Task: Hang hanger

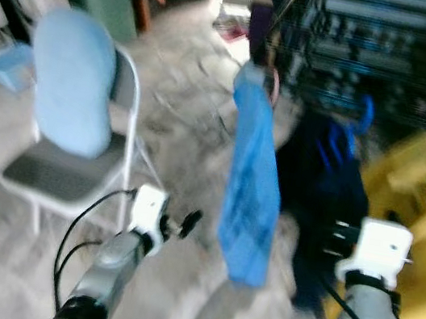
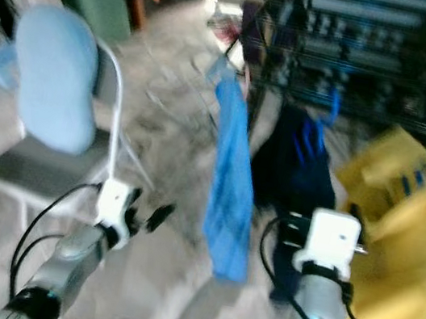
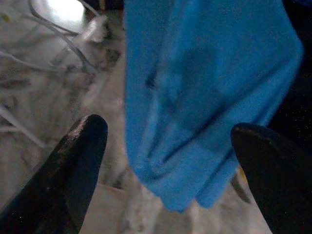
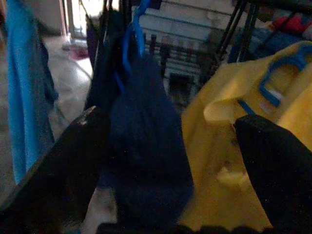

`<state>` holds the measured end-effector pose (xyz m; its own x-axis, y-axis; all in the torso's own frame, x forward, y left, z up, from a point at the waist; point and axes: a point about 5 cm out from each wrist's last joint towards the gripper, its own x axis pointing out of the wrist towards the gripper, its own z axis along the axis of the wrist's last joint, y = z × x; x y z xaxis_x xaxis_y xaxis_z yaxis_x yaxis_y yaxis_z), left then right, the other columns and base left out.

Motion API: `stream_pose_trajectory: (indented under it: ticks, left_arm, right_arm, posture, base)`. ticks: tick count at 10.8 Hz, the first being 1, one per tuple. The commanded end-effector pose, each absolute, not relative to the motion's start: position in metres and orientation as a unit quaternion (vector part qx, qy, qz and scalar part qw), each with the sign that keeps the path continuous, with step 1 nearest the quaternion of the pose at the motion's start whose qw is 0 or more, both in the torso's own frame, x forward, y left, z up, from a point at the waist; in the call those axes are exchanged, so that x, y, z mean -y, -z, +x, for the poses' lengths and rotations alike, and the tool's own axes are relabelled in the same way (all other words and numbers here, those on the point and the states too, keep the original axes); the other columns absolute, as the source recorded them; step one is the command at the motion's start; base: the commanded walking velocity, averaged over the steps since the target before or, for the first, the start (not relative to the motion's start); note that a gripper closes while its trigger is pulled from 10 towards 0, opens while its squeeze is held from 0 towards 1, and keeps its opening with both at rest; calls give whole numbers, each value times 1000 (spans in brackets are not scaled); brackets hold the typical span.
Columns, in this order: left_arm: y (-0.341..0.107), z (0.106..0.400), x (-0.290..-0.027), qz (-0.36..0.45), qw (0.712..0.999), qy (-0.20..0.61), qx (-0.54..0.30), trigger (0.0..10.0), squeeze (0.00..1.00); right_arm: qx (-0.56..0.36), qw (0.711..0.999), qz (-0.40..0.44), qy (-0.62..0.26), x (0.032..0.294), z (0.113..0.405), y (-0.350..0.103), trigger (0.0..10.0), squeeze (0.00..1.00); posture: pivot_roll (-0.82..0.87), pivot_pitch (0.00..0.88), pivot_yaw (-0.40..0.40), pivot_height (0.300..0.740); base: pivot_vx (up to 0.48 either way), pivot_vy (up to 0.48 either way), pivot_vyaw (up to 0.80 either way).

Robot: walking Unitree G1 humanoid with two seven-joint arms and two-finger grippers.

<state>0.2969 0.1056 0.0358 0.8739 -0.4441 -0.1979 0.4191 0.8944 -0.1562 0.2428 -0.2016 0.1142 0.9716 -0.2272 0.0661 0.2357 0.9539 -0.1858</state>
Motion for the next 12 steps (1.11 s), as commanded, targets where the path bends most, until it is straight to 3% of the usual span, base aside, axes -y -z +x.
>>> stream_pose_trajectory:
  ticks: [1, 6, 7, 9, 12]
  left_arm:
    - [-35, 297, -113, -46, 969, 215, -116, 10000, 0]
    - [-64, 319, -110, -88, 962, 245, -79, 10000, 0]
    - [-69, 316, -115, -41, 964, 254, -59, 10000, 0]
    - [-61, 306, -127, -29, 973, 220, -62, 10000, 0]
    - [-49, 300, -122, -60, 979, 181, -69, 10000, 0]
  right_arm:
    - [31, 989, -96, 112, 196, 244, -118, 10000, 0]
    - [52, 987, -113, 106, 196, 256, -128, 10000, 0]
    - [47, 988, -115, 94, 193, 258, -126, 10000, 0]
    - [21, 986, -126, 104, 199, 254, -111, 10000, 0]
    - [2, 984, -127, 124, 214, 244, -102, 10000, 0]
  posture:
    - [-218, 114, 97, 740]
    - [-199, 115, 66, 740]
    - [-190, 111, 62, 740]
    - [-202, 104, 77, 740]
    - [-214, 91, 75, 740]
  base:
    - [0, 0, 0]
    - [0, 0, 0]
    - [0, 0, 0]
    - [0, 0, 0]
    - [0, 0, -800]
